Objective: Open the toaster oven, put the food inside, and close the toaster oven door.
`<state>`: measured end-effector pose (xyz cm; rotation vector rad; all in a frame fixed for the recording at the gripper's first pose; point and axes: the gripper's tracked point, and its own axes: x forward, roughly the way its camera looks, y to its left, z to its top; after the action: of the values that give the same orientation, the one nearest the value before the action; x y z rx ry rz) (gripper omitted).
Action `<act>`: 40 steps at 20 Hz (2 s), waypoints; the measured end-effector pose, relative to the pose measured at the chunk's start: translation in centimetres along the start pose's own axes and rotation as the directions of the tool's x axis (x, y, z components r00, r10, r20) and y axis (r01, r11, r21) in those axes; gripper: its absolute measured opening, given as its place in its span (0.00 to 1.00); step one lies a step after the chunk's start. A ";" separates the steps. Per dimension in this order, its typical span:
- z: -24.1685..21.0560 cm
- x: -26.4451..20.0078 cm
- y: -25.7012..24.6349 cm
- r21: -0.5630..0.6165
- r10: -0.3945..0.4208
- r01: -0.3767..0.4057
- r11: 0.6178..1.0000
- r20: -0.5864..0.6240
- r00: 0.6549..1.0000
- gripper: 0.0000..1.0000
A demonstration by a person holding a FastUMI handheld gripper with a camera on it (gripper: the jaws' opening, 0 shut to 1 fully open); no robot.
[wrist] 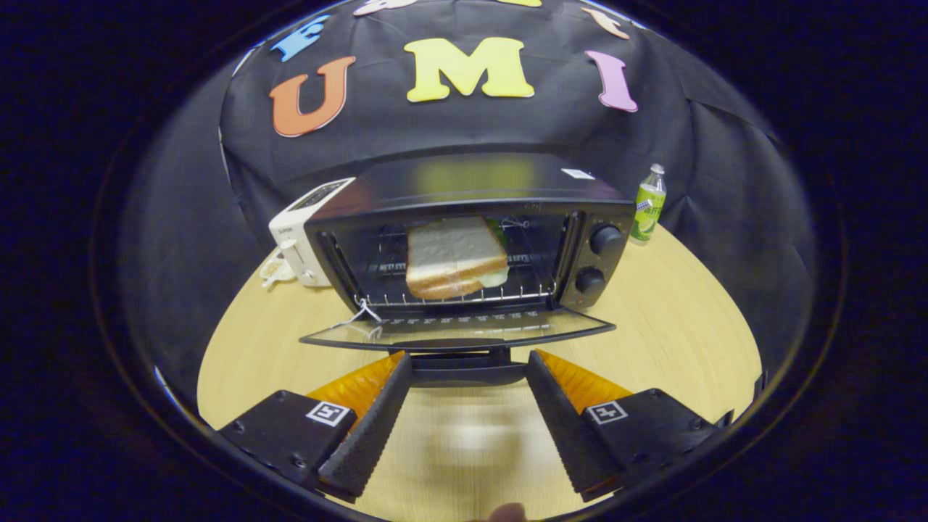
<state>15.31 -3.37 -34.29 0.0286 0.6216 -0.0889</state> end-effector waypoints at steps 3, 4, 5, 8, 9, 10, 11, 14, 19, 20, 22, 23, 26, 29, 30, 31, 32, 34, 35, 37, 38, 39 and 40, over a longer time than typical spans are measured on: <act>2.8 0.2 0.3 -0.024 0.000 0.001 1.000 0.044 0.999 1.00; 3.8 0.3 0.5 -0.025 0.003 -0.002 1.000 0.059 0.998 1.00; 5.8 0.1 0.2 -0.022 0.008 -0.006 1.000 0.070 0.998 1.00; 10.1 -2.3 1.0 0.004 0.025 -0.026 1.000 0.146 0.989 1.00; 11.7 -3.9 1.4 0.013 0.037 -0.039 0.999 0.179 0.983 1.00; 13.5 -5.8 1.8 0.018 0.046 -0.051 0.999 0.219 0.975 1.00; 15.2 -7.5 2.1 0.017 0.056 -0.062 0.998 0.252 0.966 1.00; 19.6 -13.3 2.5 0.001 0.083 -0.089 0.996 0.347 0.934 1.00; 23.7 -22.4 2.8 -0.026 0.076 -0.073 0.997 0.485 0.871 1.00; 24.0 -23.9 2.8 -0.029 0.072 -0.067 0.997 0.503 0.862 1.00; 23.7 -26.3 2.7 -0.015 0.063 -0.065 0.998 0.529 0.846 1.00; 23.5 -27.4 2.5 -0.007 0.053 -0.059 0.998 0.541 0.840 1.00; 22.4 -30.2 2.0 -0.001 0.036 -0.043 0.999 0.574 0.818 1.00; 21.6 -31.7 2.0 -0.012 0.031 -0.029 0.999 0.592 0.805 1.00; 21.4 -32.0 1.8 -0.010 0.027 -0.026 1.000 0.594 0.804 1.00; 21.2 -32.2 1.9 -0.006 0.027 -0.029 1.000 0.597 0.802 1.00; 20.8 -32.2 1.9 -0.003 0.032 -0.037 0.999 0.592 0.805 1.00; 20.3 -32.2 2.2 -0.008 0.043 -0.047 0.999 0.580 0.814 1.00; 20.2 -32.3 2.3 -0.010 0.044 -0.047 0.999 0.579 0.814 1.00; 20.4 -32.1 2.2 -0.011 0.047 -0.050 0.999 0.579 0.814 1.00; 20.2 -32.2 2.3 -0.009 0.050 -0.054 0.998 0.579 0.814 1.00; 20.2 -32.1 2.4 -0.011 0.052 -0.056 0.998 0.576 0.816 1.00; 20.0 -32.2 2.3 -0.012 0.052 -0.055 0.998 0.572 0.819 1.00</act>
<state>1.08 0.27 0.77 0.0226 0.0122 -0.0396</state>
